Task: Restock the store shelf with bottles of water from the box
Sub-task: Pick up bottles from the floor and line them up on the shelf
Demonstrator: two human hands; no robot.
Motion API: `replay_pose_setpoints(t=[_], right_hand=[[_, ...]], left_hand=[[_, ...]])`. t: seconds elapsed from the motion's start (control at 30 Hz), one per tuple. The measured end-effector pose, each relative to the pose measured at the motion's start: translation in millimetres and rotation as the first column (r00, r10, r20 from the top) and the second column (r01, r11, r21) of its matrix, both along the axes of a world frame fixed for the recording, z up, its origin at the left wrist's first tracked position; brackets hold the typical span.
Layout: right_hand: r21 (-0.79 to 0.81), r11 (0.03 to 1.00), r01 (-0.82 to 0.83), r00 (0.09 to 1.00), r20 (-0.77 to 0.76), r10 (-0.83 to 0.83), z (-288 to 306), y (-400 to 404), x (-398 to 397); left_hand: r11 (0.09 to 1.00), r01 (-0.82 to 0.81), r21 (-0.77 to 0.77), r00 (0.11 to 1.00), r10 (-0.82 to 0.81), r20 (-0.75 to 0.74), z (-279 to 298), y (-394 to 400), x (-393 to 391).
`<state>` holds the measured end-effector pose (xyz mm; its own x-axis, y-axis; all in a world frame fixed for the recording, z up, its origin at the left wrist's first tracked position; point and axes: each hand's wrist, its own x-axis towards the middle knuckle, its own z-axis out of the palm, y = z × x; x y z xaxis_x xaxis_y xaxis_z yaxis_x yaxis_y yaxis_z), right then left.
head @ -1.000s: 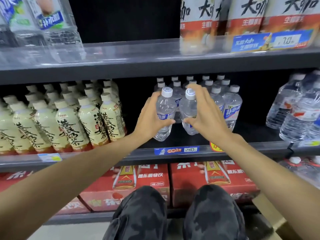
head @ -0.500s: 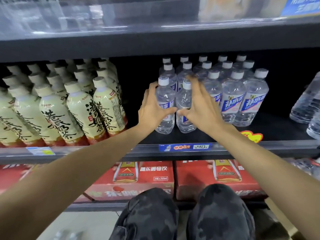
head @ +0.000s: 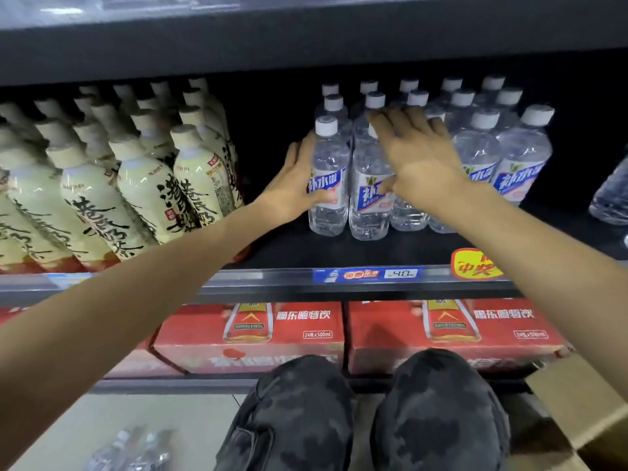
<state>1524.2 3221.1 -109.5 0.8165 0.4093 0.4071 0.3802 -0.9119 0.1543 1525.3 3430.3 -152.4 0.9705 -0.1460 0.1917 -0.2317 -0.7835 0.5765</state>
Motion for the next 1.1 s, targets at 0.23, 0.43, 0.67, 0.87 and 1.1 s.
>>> replay_pose_setpoints(t=[0.23,0.43,0.67,0.87,1.1], right_hand=[[0.001,0.999,0.052,0.998,-0.017,-0.052,2,0,15],[0.040,0.997,0.065,0.997,-0.047,-0.063,1,-1,23],[0.048,0.997,0.054,0.996,-0.070,-0.051,2,-2,23],[-0.009,0.999,0.054,0.994,-0.096,-0.055,7,-1,23],[-0.072,0.997,0.041,0.990,-0.132,-0.050,18,2,4]], left_hand=[[0.993,-0.116,0.012,0.986,0.113,0.120,-2,-15,3],[0.982,-0.190,0.000,0.971,0.188,0.146,-6,-27,8],[0.976,-0.215,-0.015,0.966,0.215,0.142,-5,-30,9],[0.989,-0.145,0.030,0.987,0.142,0.079,-6,-19,7],[0.992,-0.105,0.076,0.994,0.104,0.019,5,-9,-3]])
